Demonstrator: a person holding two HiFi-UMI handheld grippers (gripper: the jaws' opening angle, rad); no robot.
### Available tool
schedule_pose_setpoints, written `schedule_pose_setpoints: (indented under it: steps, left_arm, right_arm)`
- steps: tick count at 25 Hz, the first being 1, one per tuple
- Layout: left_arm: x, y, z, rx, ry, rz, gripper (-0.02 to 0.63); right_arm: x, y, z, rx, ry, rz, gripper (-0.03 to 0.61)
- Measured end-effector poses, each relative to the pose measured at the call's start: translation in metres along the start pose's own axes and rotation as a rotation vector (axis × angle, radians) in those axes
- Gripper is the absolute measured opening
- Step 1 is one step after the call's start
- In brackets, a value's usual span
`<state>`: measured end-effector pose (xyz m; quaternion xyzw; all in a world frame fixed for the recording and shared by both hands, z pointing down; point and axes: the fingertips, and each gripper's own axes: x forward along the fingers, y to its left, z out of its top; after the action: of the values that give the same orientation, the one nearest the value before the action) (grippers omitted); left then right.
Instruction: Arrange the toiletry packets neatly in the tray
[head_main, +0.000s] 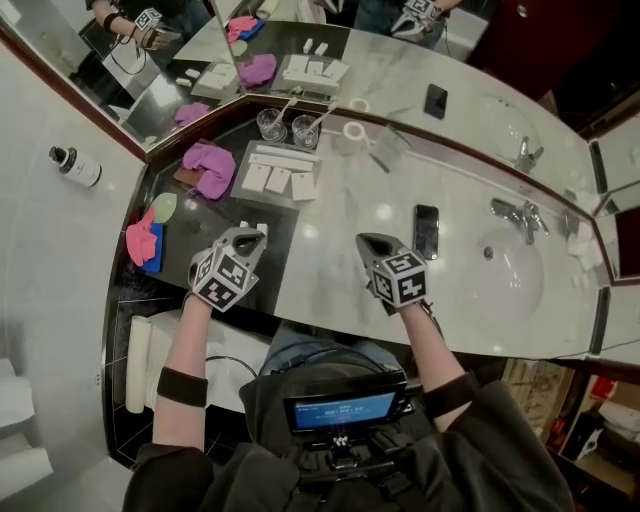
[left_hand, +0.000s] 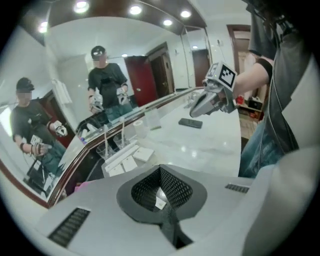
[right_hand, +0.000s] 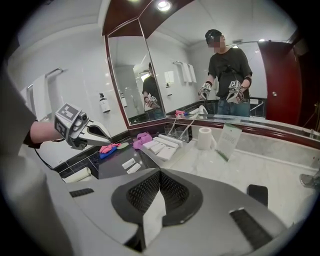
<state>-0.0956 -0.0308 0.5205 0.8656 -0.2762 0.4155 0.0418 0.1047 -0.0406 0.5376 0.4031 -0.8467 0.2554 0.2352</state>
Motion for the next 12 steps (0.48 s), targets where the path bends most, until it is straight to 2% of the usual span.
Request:
schedule_pose_setpoints:
  steps: [4,7,9,12]
  left_arm:
    - [-0.022,0.008,0.012,-0.27,-0.105,0.084,0.002]
    - [-0.031,0.017,0.004,-0.45,-0.167,0.159,0.002]
    - [-0.038,0.018,0.0,-0.526,-0.195,0.202,0.002]
    - [-0.049,0.022,-0.007,-0.593,-0.219,0.265,0.002]
  right_arm:
    - [0.001,0.004,0.008,-0.021,-0.008,0.021,0.015]
    - [0.002,0.008,0.011,-0.031,-0.009,0.033,0.015]
    - [0.003,0.01,0.013,-0.035,-0.012,0.038,0.015]
    - [0.005,0.013,0.013,-0.036,-0.017,0.045,0.015]
